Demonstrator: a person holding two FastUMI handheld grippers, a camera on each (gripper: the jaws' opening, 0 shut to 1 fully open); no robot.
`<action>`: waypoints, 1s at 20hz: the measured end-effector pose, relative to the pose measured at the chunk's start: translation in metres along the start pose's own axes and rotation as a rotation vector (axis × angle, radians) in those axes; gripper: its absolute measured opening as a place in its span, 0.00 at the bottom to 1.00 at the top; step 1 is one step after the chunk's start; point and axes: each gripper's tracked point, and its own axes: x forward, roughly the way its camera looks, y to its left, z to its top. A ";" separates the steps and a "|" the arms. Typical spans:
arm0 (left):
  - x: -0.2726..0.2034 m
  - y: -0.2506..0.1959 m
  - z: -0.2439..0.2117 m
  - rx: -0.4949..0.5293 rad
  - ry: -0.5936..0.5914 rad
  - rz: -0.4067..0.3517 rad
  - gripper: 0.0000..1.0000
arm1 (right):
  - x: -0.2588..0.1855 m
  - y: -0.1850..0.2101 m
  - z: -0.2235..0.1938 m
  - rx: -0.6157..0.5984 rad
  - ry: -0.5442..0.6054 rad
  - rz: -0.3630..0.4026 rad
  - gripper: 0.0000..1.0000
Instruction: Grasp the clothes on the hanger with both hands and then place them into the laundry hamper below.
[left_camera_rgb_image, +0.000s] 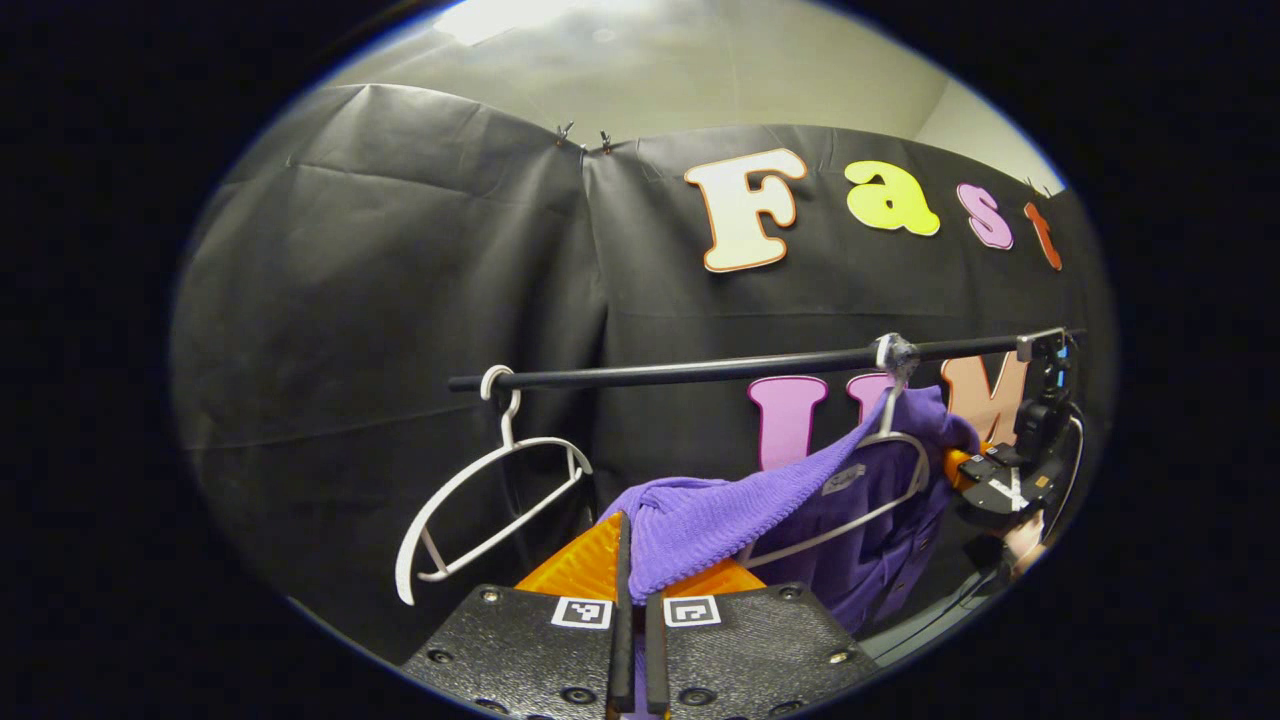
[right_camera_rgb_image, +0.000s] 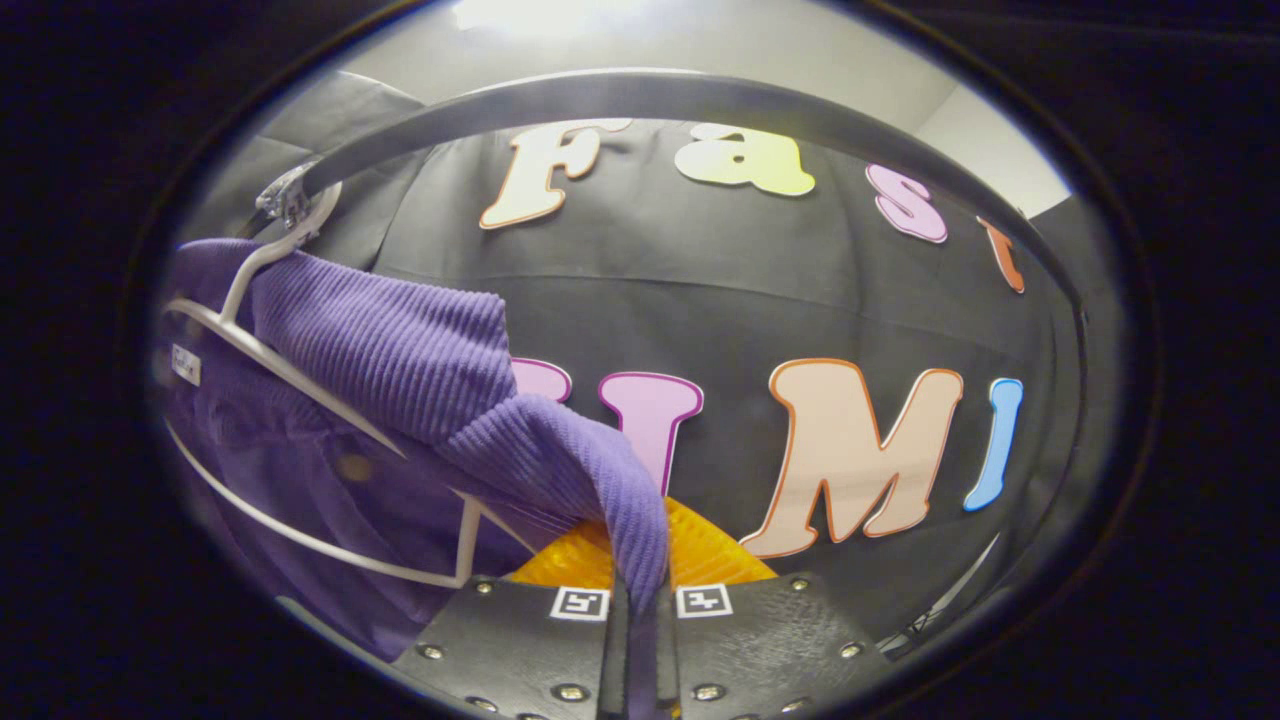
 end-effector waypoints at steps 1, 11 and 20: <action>0.004 0.003 0.000 -0.003 0.003 0.001 0.02 | 0.001 0.000 0.001 -0.001 -0.004 -0.001 0.10; 0.045 0.030 -0.035 -0.049 0.034 0.000 0.05 | 0.014 0.007 0.004 -0.010 -0.016 0.012 0.10; 0.061 0.020 -0.083 -0.087 0.041 -0.024 0.05 | 0.022 0.001 -0.027 -0.038 0.043 -0.012 0.10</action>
